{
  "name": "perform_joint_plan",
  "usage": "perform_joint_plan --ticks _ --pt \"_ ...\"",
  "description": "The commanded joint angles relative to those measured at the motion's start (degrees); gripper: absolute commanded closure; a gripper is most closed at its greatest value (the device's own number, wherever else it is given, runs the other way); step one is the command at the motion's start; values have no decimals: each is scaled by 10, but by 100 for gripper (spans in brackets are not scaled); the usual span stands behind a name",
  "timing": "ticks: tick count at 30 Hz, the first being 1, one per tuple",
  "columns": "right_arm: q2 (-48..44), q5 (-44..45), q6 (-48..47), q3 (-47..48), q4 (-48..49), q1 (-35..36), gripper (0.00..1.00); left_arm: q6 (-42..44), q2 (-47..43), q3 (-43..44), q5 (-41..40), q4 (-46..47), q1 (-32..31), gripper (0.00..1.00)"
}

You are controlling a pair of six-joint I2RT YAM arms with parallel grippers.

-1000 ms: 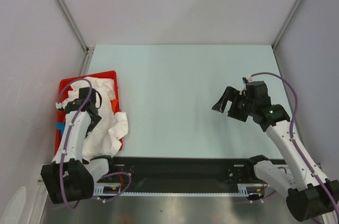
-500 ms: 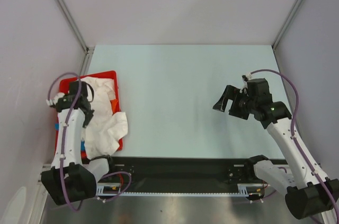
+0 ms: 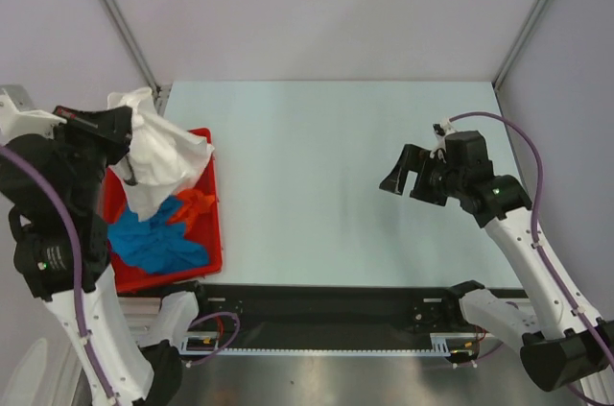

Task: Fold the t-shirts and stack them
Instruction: Grab the tshirt from the pile, then move the tshirt to the center of the board

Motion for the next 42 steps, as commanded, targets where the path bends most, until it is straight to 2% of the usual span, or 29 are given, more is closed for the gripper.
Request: perform_joint_plan --ticks 1,2,3,4,5,6,8,11,12,14,15,16,17,18,19,20,21,22,24,25,27,28,32,33,34,35,37,39,42 --pt "-25 0 6 17 -15 3 4 -52 5 1 255 175 3 100" --pt "-31 3 6 18 -19 3 4 -83 8 -11 275 224 -3 100" --pt "-39 7 12 19 -22 3 5 -129 12 -24 277 246 -58 100" --pt "-44 12 15 21 -28 2 5 -126 25 -33 245 259 -114 100" --pt "-50 13 18 24 -28 2 5 -108 35 -24 144 256 -185 100" --pt "-60 14 20 23 -30 2 5 -76 55 -13 92 255 -317 100" --pt "-69 19 32 24 -35 2 5 -79 125 21 43 243 -389 100" --pt "-81 40 36 36 -64 -1 3 -107 209 12 59 281 -462 100" --pt "-85 46 37 41 -72 -2 2 -89 233 17 57 275 -492 85" --pt "-95 59 40 42 -92 -2 1 -69 286 26 73 271 -511 61" --pt "-97 63 40 40 -103 -2 0 -57 342 36 87 254 -521 44" --pt "-100 65 41 39 -108 -3 0 -42 370 72 89 235 -526 38" --pt "-102 65 41 39 -113 -3 0 -24 397 104 86 165 -530 31" --pt "-103 67 41 37 -123 -3 0 5 455 143 47 112 -536 25" --pt "-104 69 40 32 -127 -3 0 25 478 222 31 63 -539 17" --pt "-106 68 39 25 -128 -3 0 49 500 255 14 -10 -543 14" --pt "-107 66 33 19 -126 -3 0 87 515 277 -2 -40 -551 8" --pt "-106 60 32 1 -120 -3 0 100 509 268 -29 -59 -553 8" --pt "-101 54 33 -19 -100 -5 0 121 479 191 -21 -35 -554 8" --pt "-98 50 35 -33 -88 -5 0 122 429 77 8 -9 -553 9" --pt "-77 31 42 -72 -61 -9 0 100 385 -43 46 84 -554 12" --pt "-66 25 45 -82 -34 -17 0 89 370 -146 60 111 -554 14" --pt "6 -8 50 -131 46 -55 8 58 338 -309 74 218 -554 20" --pt "24 -34 39 -139 84 -60 37 60 341 -330 80 236 -554 20" --pt "73 -49 10 -138 103 -65 60 63 349 -351 86 249 -554 20" --pt "98 -57 0 -134 116 -66 72 75 370 -354 93 261 -554 21" --pt "188 -54 -24 -100 120 -63 60 93 400 -340 96 263 -554 21" --pt "247 -11 -59 -67 94 -53 35 119 443 -319 79 249 -554 21" --pt "310 17 -88 -32 103 -35 30 146 495 -275 74 231 -553 21"
